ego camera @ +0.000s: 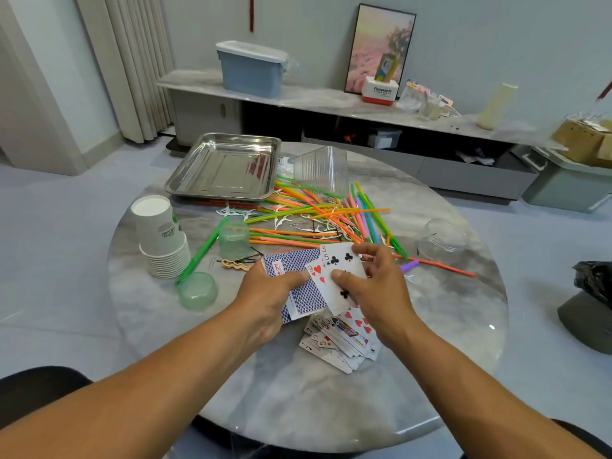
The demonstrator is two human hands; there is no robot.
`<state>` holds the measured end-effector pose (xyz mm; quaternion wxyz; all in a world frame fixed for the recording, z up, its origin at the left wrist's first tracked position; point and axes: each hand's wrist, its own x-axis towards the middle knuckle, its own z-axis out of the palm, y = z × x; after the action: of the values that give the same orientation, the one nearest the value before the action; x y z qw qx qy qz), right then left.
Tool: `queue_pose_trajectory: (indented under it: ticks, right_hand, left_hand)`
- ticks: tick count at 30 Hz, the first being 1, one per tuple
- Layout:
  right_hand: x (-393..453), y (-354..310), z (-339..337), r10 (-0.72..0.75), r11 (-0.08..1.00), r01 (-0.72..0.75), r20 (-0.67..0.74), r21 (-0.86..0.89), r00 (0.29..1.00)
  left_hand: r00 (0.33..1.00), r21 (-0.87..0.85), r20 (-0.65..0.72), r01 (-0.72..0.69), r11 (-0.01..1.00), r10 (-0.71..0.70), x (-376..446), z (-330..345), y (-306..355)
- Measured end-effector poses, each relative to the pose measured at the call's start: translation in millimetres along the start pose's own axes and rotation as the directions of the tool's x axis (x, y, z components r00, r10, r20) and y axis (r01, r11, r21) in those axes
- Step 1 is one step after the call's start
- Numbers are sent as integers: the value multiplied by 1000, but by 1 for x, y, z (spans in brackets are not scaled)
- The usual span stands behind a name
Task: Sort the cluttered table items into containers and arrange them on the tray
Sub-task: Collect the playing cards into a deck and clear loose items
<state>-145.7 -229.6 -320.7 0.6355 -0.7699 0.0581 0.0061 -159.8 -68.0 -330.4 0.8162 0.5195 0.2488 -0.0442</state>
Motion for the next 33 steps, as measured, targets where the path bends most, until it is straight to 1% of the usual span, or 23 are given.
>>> queue_pose_trajectory:
  ticks: [1, 2, 3, 5, 6, 7, 9, 11, 12, 14, 15, 16, 17, 18, 19, 20, 21, 22, 23, 24, 26, 29, 33]
  right_hand:
    - [4, -1, -5, 49, 998, -49, -1, 41, 999]
    - [9, -2, -12, 91, 995, -91, -1, 39, 996]
    - [15, -2, -20, 130, 992, -130, 3, -12, 992]
    - [22, -2, -34, 206, 959, -190, 58, -208, 977]
    - [23, 0, -38, 252, 923, -205, 107, -325, 962]
    - [22, 4, -41, 292, 879, -201, 155, -433, 944]
    - [15, 13, -37, 320, 784, -131, 213, -607, 923]
    - [8, 21, -28, 267, 660, -24, 205, -751, 942]
    - [7, 23, -25, 212, 562, 40, 191, -826, 958]
    - [7, 26, -20, 79, 322, 146, 180, -935, 980]
    - [6, 27, -20, 17, 264, 166, 177, -950, 984]
    - [6, 26, -18, -53, 283, 171, 163, -944, 985]
    - [6, 23, -19, -102, 410, 158, 126, -898, 987]
    - [6, 19, -18, -107, 628, 129, 80, -767, 991]
    - [7, 14, -18, -48, 841, 67, 49, -537, 998]
    - [6, 8, -16, 52, 958, -30, 72, -285, 996]
    - [5, 3, -15, 122, 988, -107, 145, -108, 982]
    - [4, -1, -13, 149, 989, -144, 217, -41, 965]
    - [3, -1, -11, 153, 988, -149, 273, -36, 950]
    - [1, 0, -9, 149, 989, -144, 295, -41, 944]
    - [0, 2, -8, 164, 986, -162, 290, -29, 943]
    - [3, 0, -15, 249, 962, -271, 286, 42, 925]
    - [7, -2, -17, 335, 898, -403, 319, 177, 887]
  left_hand:
    - [1000, 7, -21, -3, 1000, 3, 1, 0, -1]
    - [998, 11, -55, -15, 1000, 16, 3, -1, 0]
    - [995, 0, -94, -34, 999, 34, 6, -3, 2]
    - [986, -68, -158, -63, 996, 52, 11, -6, 8]
    - [984, -114, -172, -66, 991, 45, 13, -8, 11]
    - [985, -149, -171, -60, 987, 34, 14, -9, 13]
    - [991, -166, -135, -41, 985, 19, 14, -9, 15]
    - [996, -137, -89, -26, 990, 14, 12, -7, 12]
    - [998, -118, -69, -22, 993, 14, 11, -6, 9]
    - [999, -87, -40, -21, 996, 18, 9, -5, 4]
    - [999, -73, -36, -24, 997, 21, 8, -5, 2]
    - [999, -57, -38, -31, 998, 29, 8, -6, 2]
    - [999, -39, -37, -40, 998, 38, 8, -6, 1]
    - [998, -24, -35, -51, 998, 50, 8, -7, 1]
    - [998, -12, -30, -64, 998, 63, 7, -7, 1]
    - [997, -3, -23, -75, 997, 75, 6, -7, 0]
    - [996, 5, -13, -83, 997, 83, 5, -6, -1]
    - [996, 5, 1, -84, 996, 84, 3, -5, -1]
    - [997, -4, 19, -75, 997, 76, 1, -4, -1]
    - [998, -18, 37, -58, 998, 59, -1, -3, -1]
    - [997, -49, 71, -6, 999, 9, -4, -1, 0]
    - [992, -75, 114, 59, 995, -50, -6, 2, 5]
    - [995, -50, 95, 46, 998, -41, -3, 4, 5]
